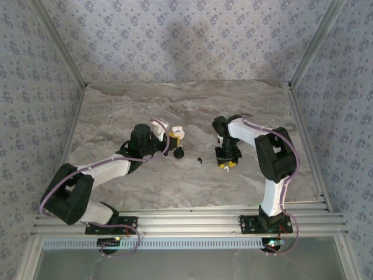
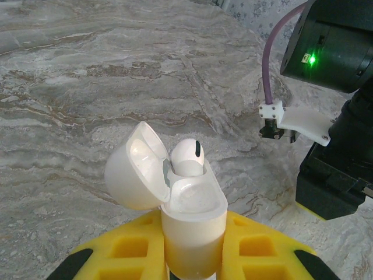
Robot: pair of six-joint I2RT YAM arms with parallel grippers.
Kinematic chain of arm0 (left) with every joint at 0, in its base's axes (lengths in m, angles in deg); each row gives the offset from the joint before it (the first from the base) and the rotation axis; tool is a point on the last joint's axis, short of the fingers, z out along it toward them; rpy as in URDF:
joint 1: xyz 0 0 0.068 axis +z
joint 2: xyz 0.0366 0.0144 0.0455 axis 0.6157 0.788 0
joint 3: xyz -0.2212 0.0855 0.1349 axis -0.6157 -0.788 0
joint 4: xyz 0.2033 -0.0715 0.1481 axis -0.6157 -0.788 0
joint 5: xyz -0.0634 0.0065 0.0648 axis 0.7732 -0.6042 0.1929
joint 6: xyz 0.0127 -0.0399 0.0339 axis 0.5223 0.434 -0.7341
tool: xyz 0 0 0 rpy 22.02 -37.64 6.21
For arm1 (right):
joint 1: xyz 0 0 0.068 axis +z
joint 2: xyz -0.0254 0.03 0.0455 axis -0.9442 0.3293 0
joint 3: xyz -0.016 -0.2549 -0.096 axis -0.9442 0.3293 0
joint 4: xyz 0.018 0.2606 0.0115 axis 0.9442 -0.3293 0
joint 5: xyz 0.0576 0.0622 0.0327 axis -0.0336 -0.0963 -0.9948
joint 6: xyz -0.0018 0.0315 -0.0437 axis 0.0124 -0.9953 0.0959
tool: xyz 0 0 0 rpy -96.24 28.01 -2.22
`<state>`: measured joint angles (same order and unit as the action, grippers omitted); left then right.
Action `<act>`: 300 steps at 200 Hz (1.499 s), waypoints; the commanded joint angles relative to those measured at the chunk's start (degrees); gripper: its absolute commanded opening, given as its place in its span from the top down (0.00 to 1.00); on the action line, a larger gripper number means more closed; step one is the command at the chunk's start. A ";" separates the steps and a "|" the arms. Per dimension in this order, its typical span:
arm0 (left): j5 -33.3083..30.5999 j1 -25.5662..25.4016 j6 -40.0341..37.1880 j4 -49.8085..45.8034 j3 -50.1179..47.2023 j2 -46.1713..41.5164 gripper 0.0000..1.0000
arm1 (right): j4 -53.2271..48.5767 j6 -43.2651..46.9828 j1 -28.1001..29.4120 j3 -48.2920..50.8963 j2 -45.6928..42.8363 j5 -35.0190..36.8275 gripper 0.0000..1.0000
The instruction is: Insert the wireless bluetooth earbuds into the charging case
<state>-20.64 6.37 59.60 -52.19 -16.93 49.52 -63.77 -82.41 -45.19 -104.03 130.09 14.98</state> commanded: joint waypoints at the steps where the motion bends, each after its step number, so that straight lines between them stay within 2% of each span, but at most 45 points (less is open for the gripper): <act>1: -0.71 -0.32 -0.86 0.02 1.15 -1.17 0.91 | -1.27 0.41 0.14 -0.24 1.18 1.15 0.64; 37: -0.72 -0.31 -0.95 -0.34 1.01 -1.48 0.90 | -0.80 0.31 0.17 1.23 1.17 0.97 0.65; 61: -0.71 -0.29 -0.61 -0.66 0.85 -1.27 0.91 | 0.00 0.13 0.25 2.25 1.01 0.82 0.70; 96: -0.81 -0.27 -0.60 -0.90 0.67 -1.54 0.91 | 0.35 0.06 0.28 2.75 0.58 1.12 0.71; 130: 0.43 -0.29 -0.85 0.40 0.60 -1.28 0.91 | 1.93 -0.32 0.39 2.75 -1.98 1.19 0.73; 140: 1.26 -0.38 -1.11 1.51 0.45 -1.01 0.91 | 3.34 -0.80 0.25 5.37 -3.73 0.91 0.74; 170: 3.17 -0.81 -1.70 8.50 -1.04 0.61 0.91 | 11.09 -1.06 -0.41 8.68 -11.09 -0.78 0.74; 221: 4.80 -3.92 -5.12 18.84 -0.55 5.06 0.91 | 28.19 5.44 -0.74 12.65 -25.96 -6.17 0.75; 274: 6.12 -6.73 -12.50 18.96 2.83 6.84 0.91 | 41.42 12.98 -1.76 14.94 -36.79 -14.68 0.76; 300: 8.02 -7.22 -13.53 19.30 4.35 7.73 0.91 | 45.85 15.66 -2.41 15.86 -40.03 -20.97 0.75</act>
<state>-15.59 -0.32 49.40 -36.57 -15.83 56.12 -24.54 -71.41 -46.96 -89.39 92.60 1.69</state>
